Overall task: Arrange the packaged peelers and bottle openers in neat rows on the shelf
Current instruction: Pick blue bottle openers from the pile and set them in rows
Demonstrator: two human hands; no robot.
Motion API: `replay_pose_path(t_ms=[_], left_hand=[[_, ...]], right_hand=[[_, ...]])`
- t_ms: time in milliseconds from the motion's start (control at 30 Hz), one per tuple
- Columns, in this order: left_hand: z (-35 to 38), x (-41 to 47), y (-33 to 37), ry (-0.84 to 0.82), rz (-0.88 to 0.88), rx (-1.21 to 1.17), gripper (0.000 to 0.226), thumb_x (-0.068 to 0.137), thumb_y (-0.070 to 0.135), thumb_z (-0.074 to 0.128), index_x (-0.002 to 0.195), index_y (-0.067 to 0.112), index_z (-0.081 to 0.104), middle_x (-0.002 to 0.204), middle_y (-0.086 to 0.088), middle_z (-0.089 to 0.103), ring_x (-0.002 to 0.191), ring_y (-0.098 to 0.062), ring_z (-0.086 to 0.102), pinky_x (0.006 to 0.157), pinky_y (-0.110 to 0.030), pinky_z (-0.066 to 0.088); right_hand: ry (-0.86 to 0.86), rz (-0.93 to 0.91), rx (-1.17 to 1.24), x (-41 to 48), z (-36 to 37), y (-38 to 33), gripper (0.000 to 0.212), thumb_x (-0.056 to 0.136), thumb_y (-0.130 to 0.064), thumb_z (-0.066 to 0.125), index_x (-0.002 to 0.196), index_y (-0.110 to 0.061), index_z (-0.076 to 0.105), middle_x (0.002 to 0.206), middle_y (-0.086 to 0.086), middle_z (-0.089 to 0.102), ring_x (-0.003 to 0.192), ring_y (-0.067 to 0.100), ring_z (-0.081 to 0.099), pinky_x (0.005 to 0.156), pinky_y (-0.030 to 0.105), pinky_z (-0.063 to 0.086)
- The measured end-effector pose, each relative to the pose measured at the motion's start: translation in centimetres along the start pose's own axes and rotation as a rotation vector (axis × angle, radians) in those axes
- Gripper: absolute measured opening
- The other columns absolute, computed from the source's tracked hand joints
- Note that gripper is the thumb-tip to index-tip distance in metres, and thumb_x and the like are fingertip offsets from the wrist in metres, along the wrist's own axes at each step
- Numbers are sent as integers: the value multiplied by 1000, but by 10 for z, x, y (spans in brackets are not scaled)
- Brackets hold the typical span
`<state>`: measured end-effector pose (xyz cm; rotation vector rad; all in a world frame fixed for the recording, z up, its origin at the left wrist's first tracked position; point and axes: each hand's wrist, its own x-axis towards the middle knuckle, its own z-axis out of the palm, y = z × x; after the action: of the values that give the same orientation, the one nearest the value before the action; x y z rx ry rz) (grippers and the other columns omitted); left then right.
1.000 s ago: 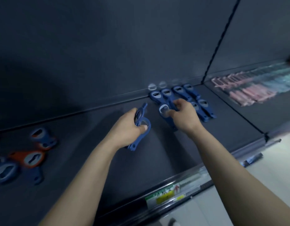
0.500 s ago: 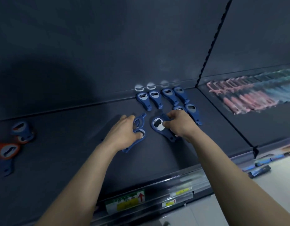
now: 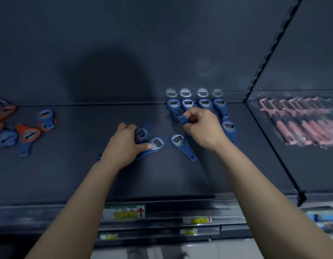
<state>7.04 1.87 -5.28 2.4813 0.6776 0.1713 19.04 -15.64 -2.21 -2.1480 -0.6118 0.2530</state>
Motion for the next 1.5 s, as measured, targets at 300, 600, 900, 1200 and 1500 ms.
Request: replay_pose_path(t_ms=[300,600,900,1200,1500], left_hand=[[-2,1,-3,1,50,-13,52,76,38,73,118,12,55,108,-3,46,107,-24,46,85,-29,38],[-11,4,-1,-135,135,-20,44,79,35,70,115,14,58,109,-4,49,106,-24,48,93,-42,43],[-23,4,-10,-229,261,49,15,81,27,66,80,23,52,95,4,44,104,-21,39,83,-33,33],[-11,3,-8,-241,479,136,49,80,33,70,126,32,55,117,8,49,112,-14,33,91,-25,19],[-10,-7,2,-119,296,263,54,76,44,72,112,5,60,103,-9,53,94,-27,53,79,-34,43]], right_hand=[[-105,-21,3,-23,5,8,32,80,13,57,73,-19,60,89,-1,58,77,11,57,69,16,48],[-61,105,-74,-41,8,15,56,69,22,33,80,-23,64,111,2,64,107,15,58,96,29,48],[62,199,-391,-44,34,6,46,82,-33,70,117,-8,57,114,10,56,108,26,51,86,33,45],[130,303,-501,-52,40,-1,27,85,-26,67,96,-3,58,105,17,58,98,34,54,70,33,43],[111,334,-543,-50,36,-6,28,87,-26,65,77,-6,48,98,17,59,93,34,55,66,30,38]])
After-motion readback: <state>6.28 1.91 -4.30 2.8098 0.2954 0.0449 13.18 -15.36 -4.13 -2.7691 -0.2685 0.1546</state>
